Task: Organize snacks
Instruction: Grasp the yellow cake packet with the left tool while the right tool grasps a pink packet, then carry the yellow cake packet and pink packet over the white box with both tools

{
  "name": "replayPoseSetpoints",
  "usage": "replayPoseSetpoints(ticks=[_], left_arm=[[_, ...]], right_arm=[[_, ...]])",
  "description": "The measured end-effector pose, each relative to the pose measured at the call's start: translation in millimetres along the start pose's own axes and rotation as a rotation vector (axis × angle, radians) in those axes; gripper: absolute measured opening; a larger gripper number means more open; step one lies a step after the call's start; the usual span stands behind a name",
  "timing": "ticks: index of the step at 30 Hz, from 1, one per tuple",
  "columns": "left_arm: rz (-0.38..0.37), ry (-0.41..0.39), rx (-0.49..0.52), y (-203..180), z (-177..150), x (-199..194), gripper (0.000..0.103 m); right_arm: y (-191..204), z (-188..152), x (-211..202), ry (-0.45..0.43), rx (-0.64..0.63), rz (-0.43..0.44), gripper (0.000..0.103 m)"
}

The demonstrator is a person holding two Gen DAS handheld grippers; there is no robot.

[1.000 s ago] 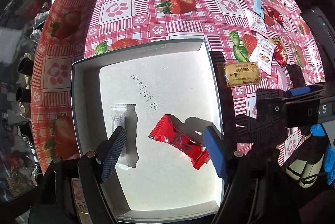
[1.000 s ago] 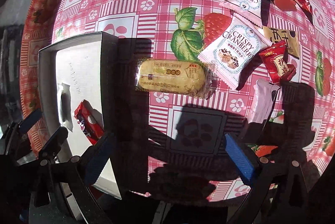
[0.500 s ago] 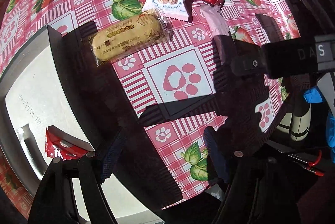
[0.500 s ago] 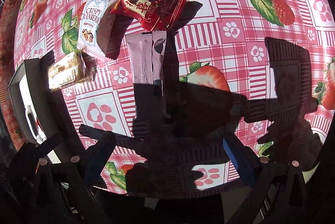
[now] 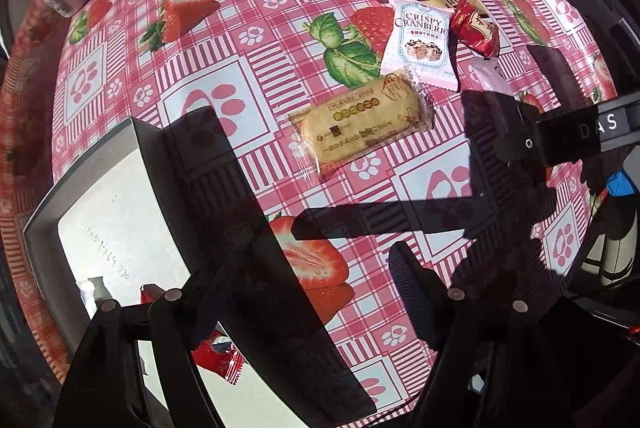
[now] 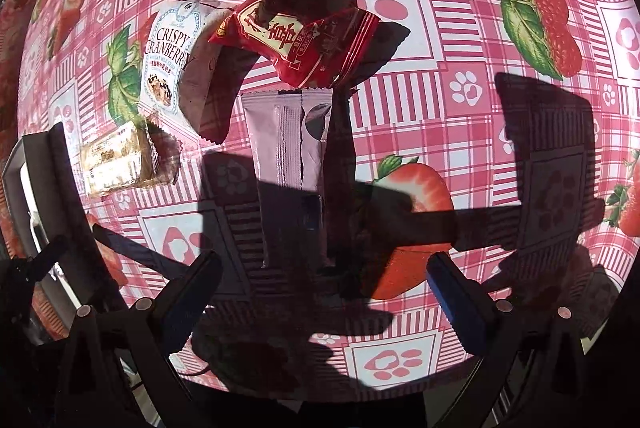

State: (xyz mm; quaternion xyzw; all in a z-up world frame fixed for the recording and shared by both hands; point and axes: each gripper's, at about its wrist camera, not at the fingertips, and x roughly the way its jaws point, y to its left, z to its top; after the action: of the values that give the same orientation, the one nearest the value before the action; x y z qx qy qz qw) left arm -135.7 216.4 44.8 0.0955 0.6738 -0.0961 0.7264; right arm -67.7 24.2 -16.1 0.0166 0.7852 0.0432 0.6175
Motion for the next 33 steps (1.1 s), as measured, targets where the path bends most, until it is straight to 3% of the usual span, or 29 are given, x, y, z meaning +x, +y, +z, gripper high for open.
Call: replayPoseSetpoints(ticks=[4,8,14,16,20,22,23,25,27,33], left_arm=[[0.092,-0.074,0.128,-25,24,-5,0.080],[0.120,-0.099,0.246,-42,42,2,0.080],[0.112,-0.046,0.329,-48,63,29,0.080],[0.088,-0.023,0.301,-44,69,34,0.081],[-0.010,0.034,0.137,-24,78,40,0.076],[-0.014,0.027,0.079,-16,78,37,0.062],[-0.017,0.030,0.056,-14,77,35,0.058],[-0.017,0.043,0.011,-10,72,33,0.044],[-0.030,0.059,-0.049,-6,59,31,0.040],[-0.073,0.116,-0.185,-10,6,27,0.041]], right_arm=[[7,16,2,-0.016,-0.019,-0.035,0.103],[4,24,6,-0.008,-0.023,-0.056,0.103],[-9,26,12,0.007,0.001,-0.043,0.103],[-10,27,10,-0.002,-0.004,-0.039,0.103],[-4,37,3,-0.044,-0.047,-0.049,0.103],[3,36,1,-0.049,-0.084,-0.062,0.072],[8,33,-1,-0.058,-0.099,-0.068,0.068],[20,30,-4,-0.070,-0.116,-0.078,0.051],[20,22,-7,-0.072,-0.131,-0.066,0.041],[-18,-19,-11,-0.033,-0.132,-0.063,0.041]])
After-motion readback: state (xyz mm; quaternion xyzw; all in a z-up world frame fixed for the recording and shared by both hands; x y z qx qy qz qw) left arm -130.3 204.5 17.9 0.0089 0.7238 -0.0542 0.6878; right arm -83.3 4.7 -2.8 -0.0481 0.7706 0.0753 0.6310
